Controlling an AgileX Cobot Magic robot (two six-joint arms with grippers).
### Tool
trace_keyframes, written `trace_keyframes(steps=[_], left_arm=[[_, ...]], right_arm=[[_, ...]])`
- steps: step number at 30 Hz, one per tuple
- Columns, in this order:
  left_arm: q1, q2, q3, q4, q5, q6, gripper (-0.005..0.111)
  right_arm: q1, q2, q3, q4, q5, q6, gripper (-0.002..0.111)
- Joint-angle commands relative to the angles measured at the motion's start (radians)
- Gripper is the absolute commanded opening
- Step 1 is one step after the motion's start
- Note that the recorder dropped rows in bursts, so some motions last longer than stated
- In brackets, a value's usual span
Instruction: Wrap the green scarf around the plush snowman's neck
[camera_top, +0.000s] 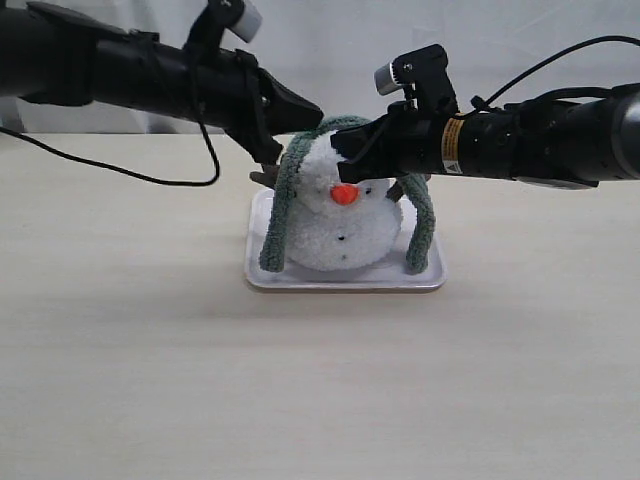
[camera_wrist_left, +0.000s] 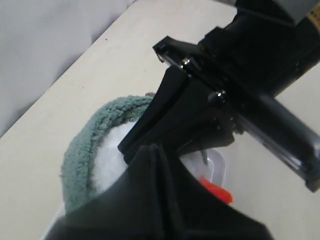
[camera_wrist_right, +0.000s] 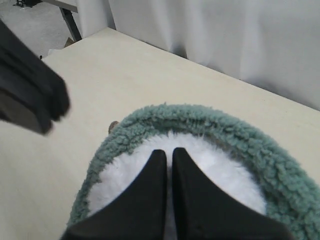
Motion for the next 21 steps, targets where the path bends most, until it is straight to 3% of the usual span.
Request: trace_keyframes(steps=[1,8,21], left_arm=[[-0.049,0.046,-0.002,-0.008,-0.089,0.086,0.000],[-0.062,0.068,-0.002,-0.162,-0.200,0.218,0.000],[-0.070,0.130,-0.002,-0.239,-0.270,0.298,0.000]], right_arm=[[0.002,0.008,0.006,-0.039,0.025,0.007,0.004],[0.002,0.008,0.006,-0.039,0.023,0.007,0.004],[0.002,0.008,0.006,-0.039,0.021,0.007,0.004]])
